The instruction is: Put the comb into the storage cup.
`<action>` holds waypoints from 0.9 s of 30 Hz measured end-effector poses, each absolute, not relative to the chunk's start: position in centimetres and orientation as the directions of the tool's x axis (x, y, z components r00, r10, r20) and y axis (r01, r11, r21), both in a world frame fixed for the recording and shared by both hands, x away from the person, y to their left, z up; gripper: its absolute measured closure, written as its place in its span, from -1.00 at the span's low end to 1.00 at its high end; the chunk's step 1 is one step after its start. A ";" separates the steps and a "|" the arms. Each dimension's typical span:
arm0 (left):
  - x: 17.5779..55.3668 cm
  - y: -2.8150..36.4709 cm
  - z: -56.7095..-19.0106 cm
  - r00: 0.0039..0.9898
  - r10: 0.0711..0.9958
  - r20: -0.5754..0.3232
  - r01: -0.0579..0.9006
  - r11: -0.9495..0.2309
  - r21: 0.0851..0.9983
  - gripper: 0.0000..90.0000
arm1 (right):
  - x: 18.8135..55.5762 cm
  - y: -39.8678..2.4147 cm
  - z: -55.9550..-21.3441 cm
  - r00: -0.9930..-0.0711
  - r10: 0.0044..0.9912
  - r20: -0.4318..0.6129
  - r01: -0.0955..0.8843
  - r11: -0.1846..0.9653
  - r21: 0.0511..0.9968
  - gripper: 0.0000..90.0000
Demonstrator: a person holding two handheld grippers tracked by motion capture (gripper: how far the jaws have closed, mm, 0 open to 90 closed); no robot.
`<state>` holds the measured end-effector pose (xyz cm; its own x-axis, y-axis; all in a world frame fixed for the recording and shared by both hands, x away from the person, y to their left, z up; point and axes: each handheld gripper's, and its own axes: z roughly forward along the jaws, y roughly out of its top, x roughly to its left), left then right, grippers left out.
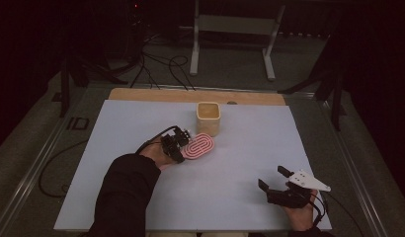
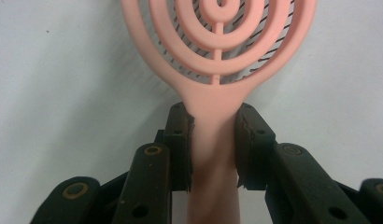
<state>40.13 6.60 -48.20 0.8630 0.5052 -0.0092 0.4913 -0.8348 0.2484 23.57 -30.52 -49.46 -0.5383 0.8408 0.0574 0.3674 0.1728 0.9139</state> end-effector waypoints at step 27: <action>35.8 12.3 -44.7 0.722 0.690 0.052 0.549 -0.617 0.563 0.56 | 23.6 -30.5 -49.5 -0.536 0.842 0.063 0.371 0.168 0.913 -0.80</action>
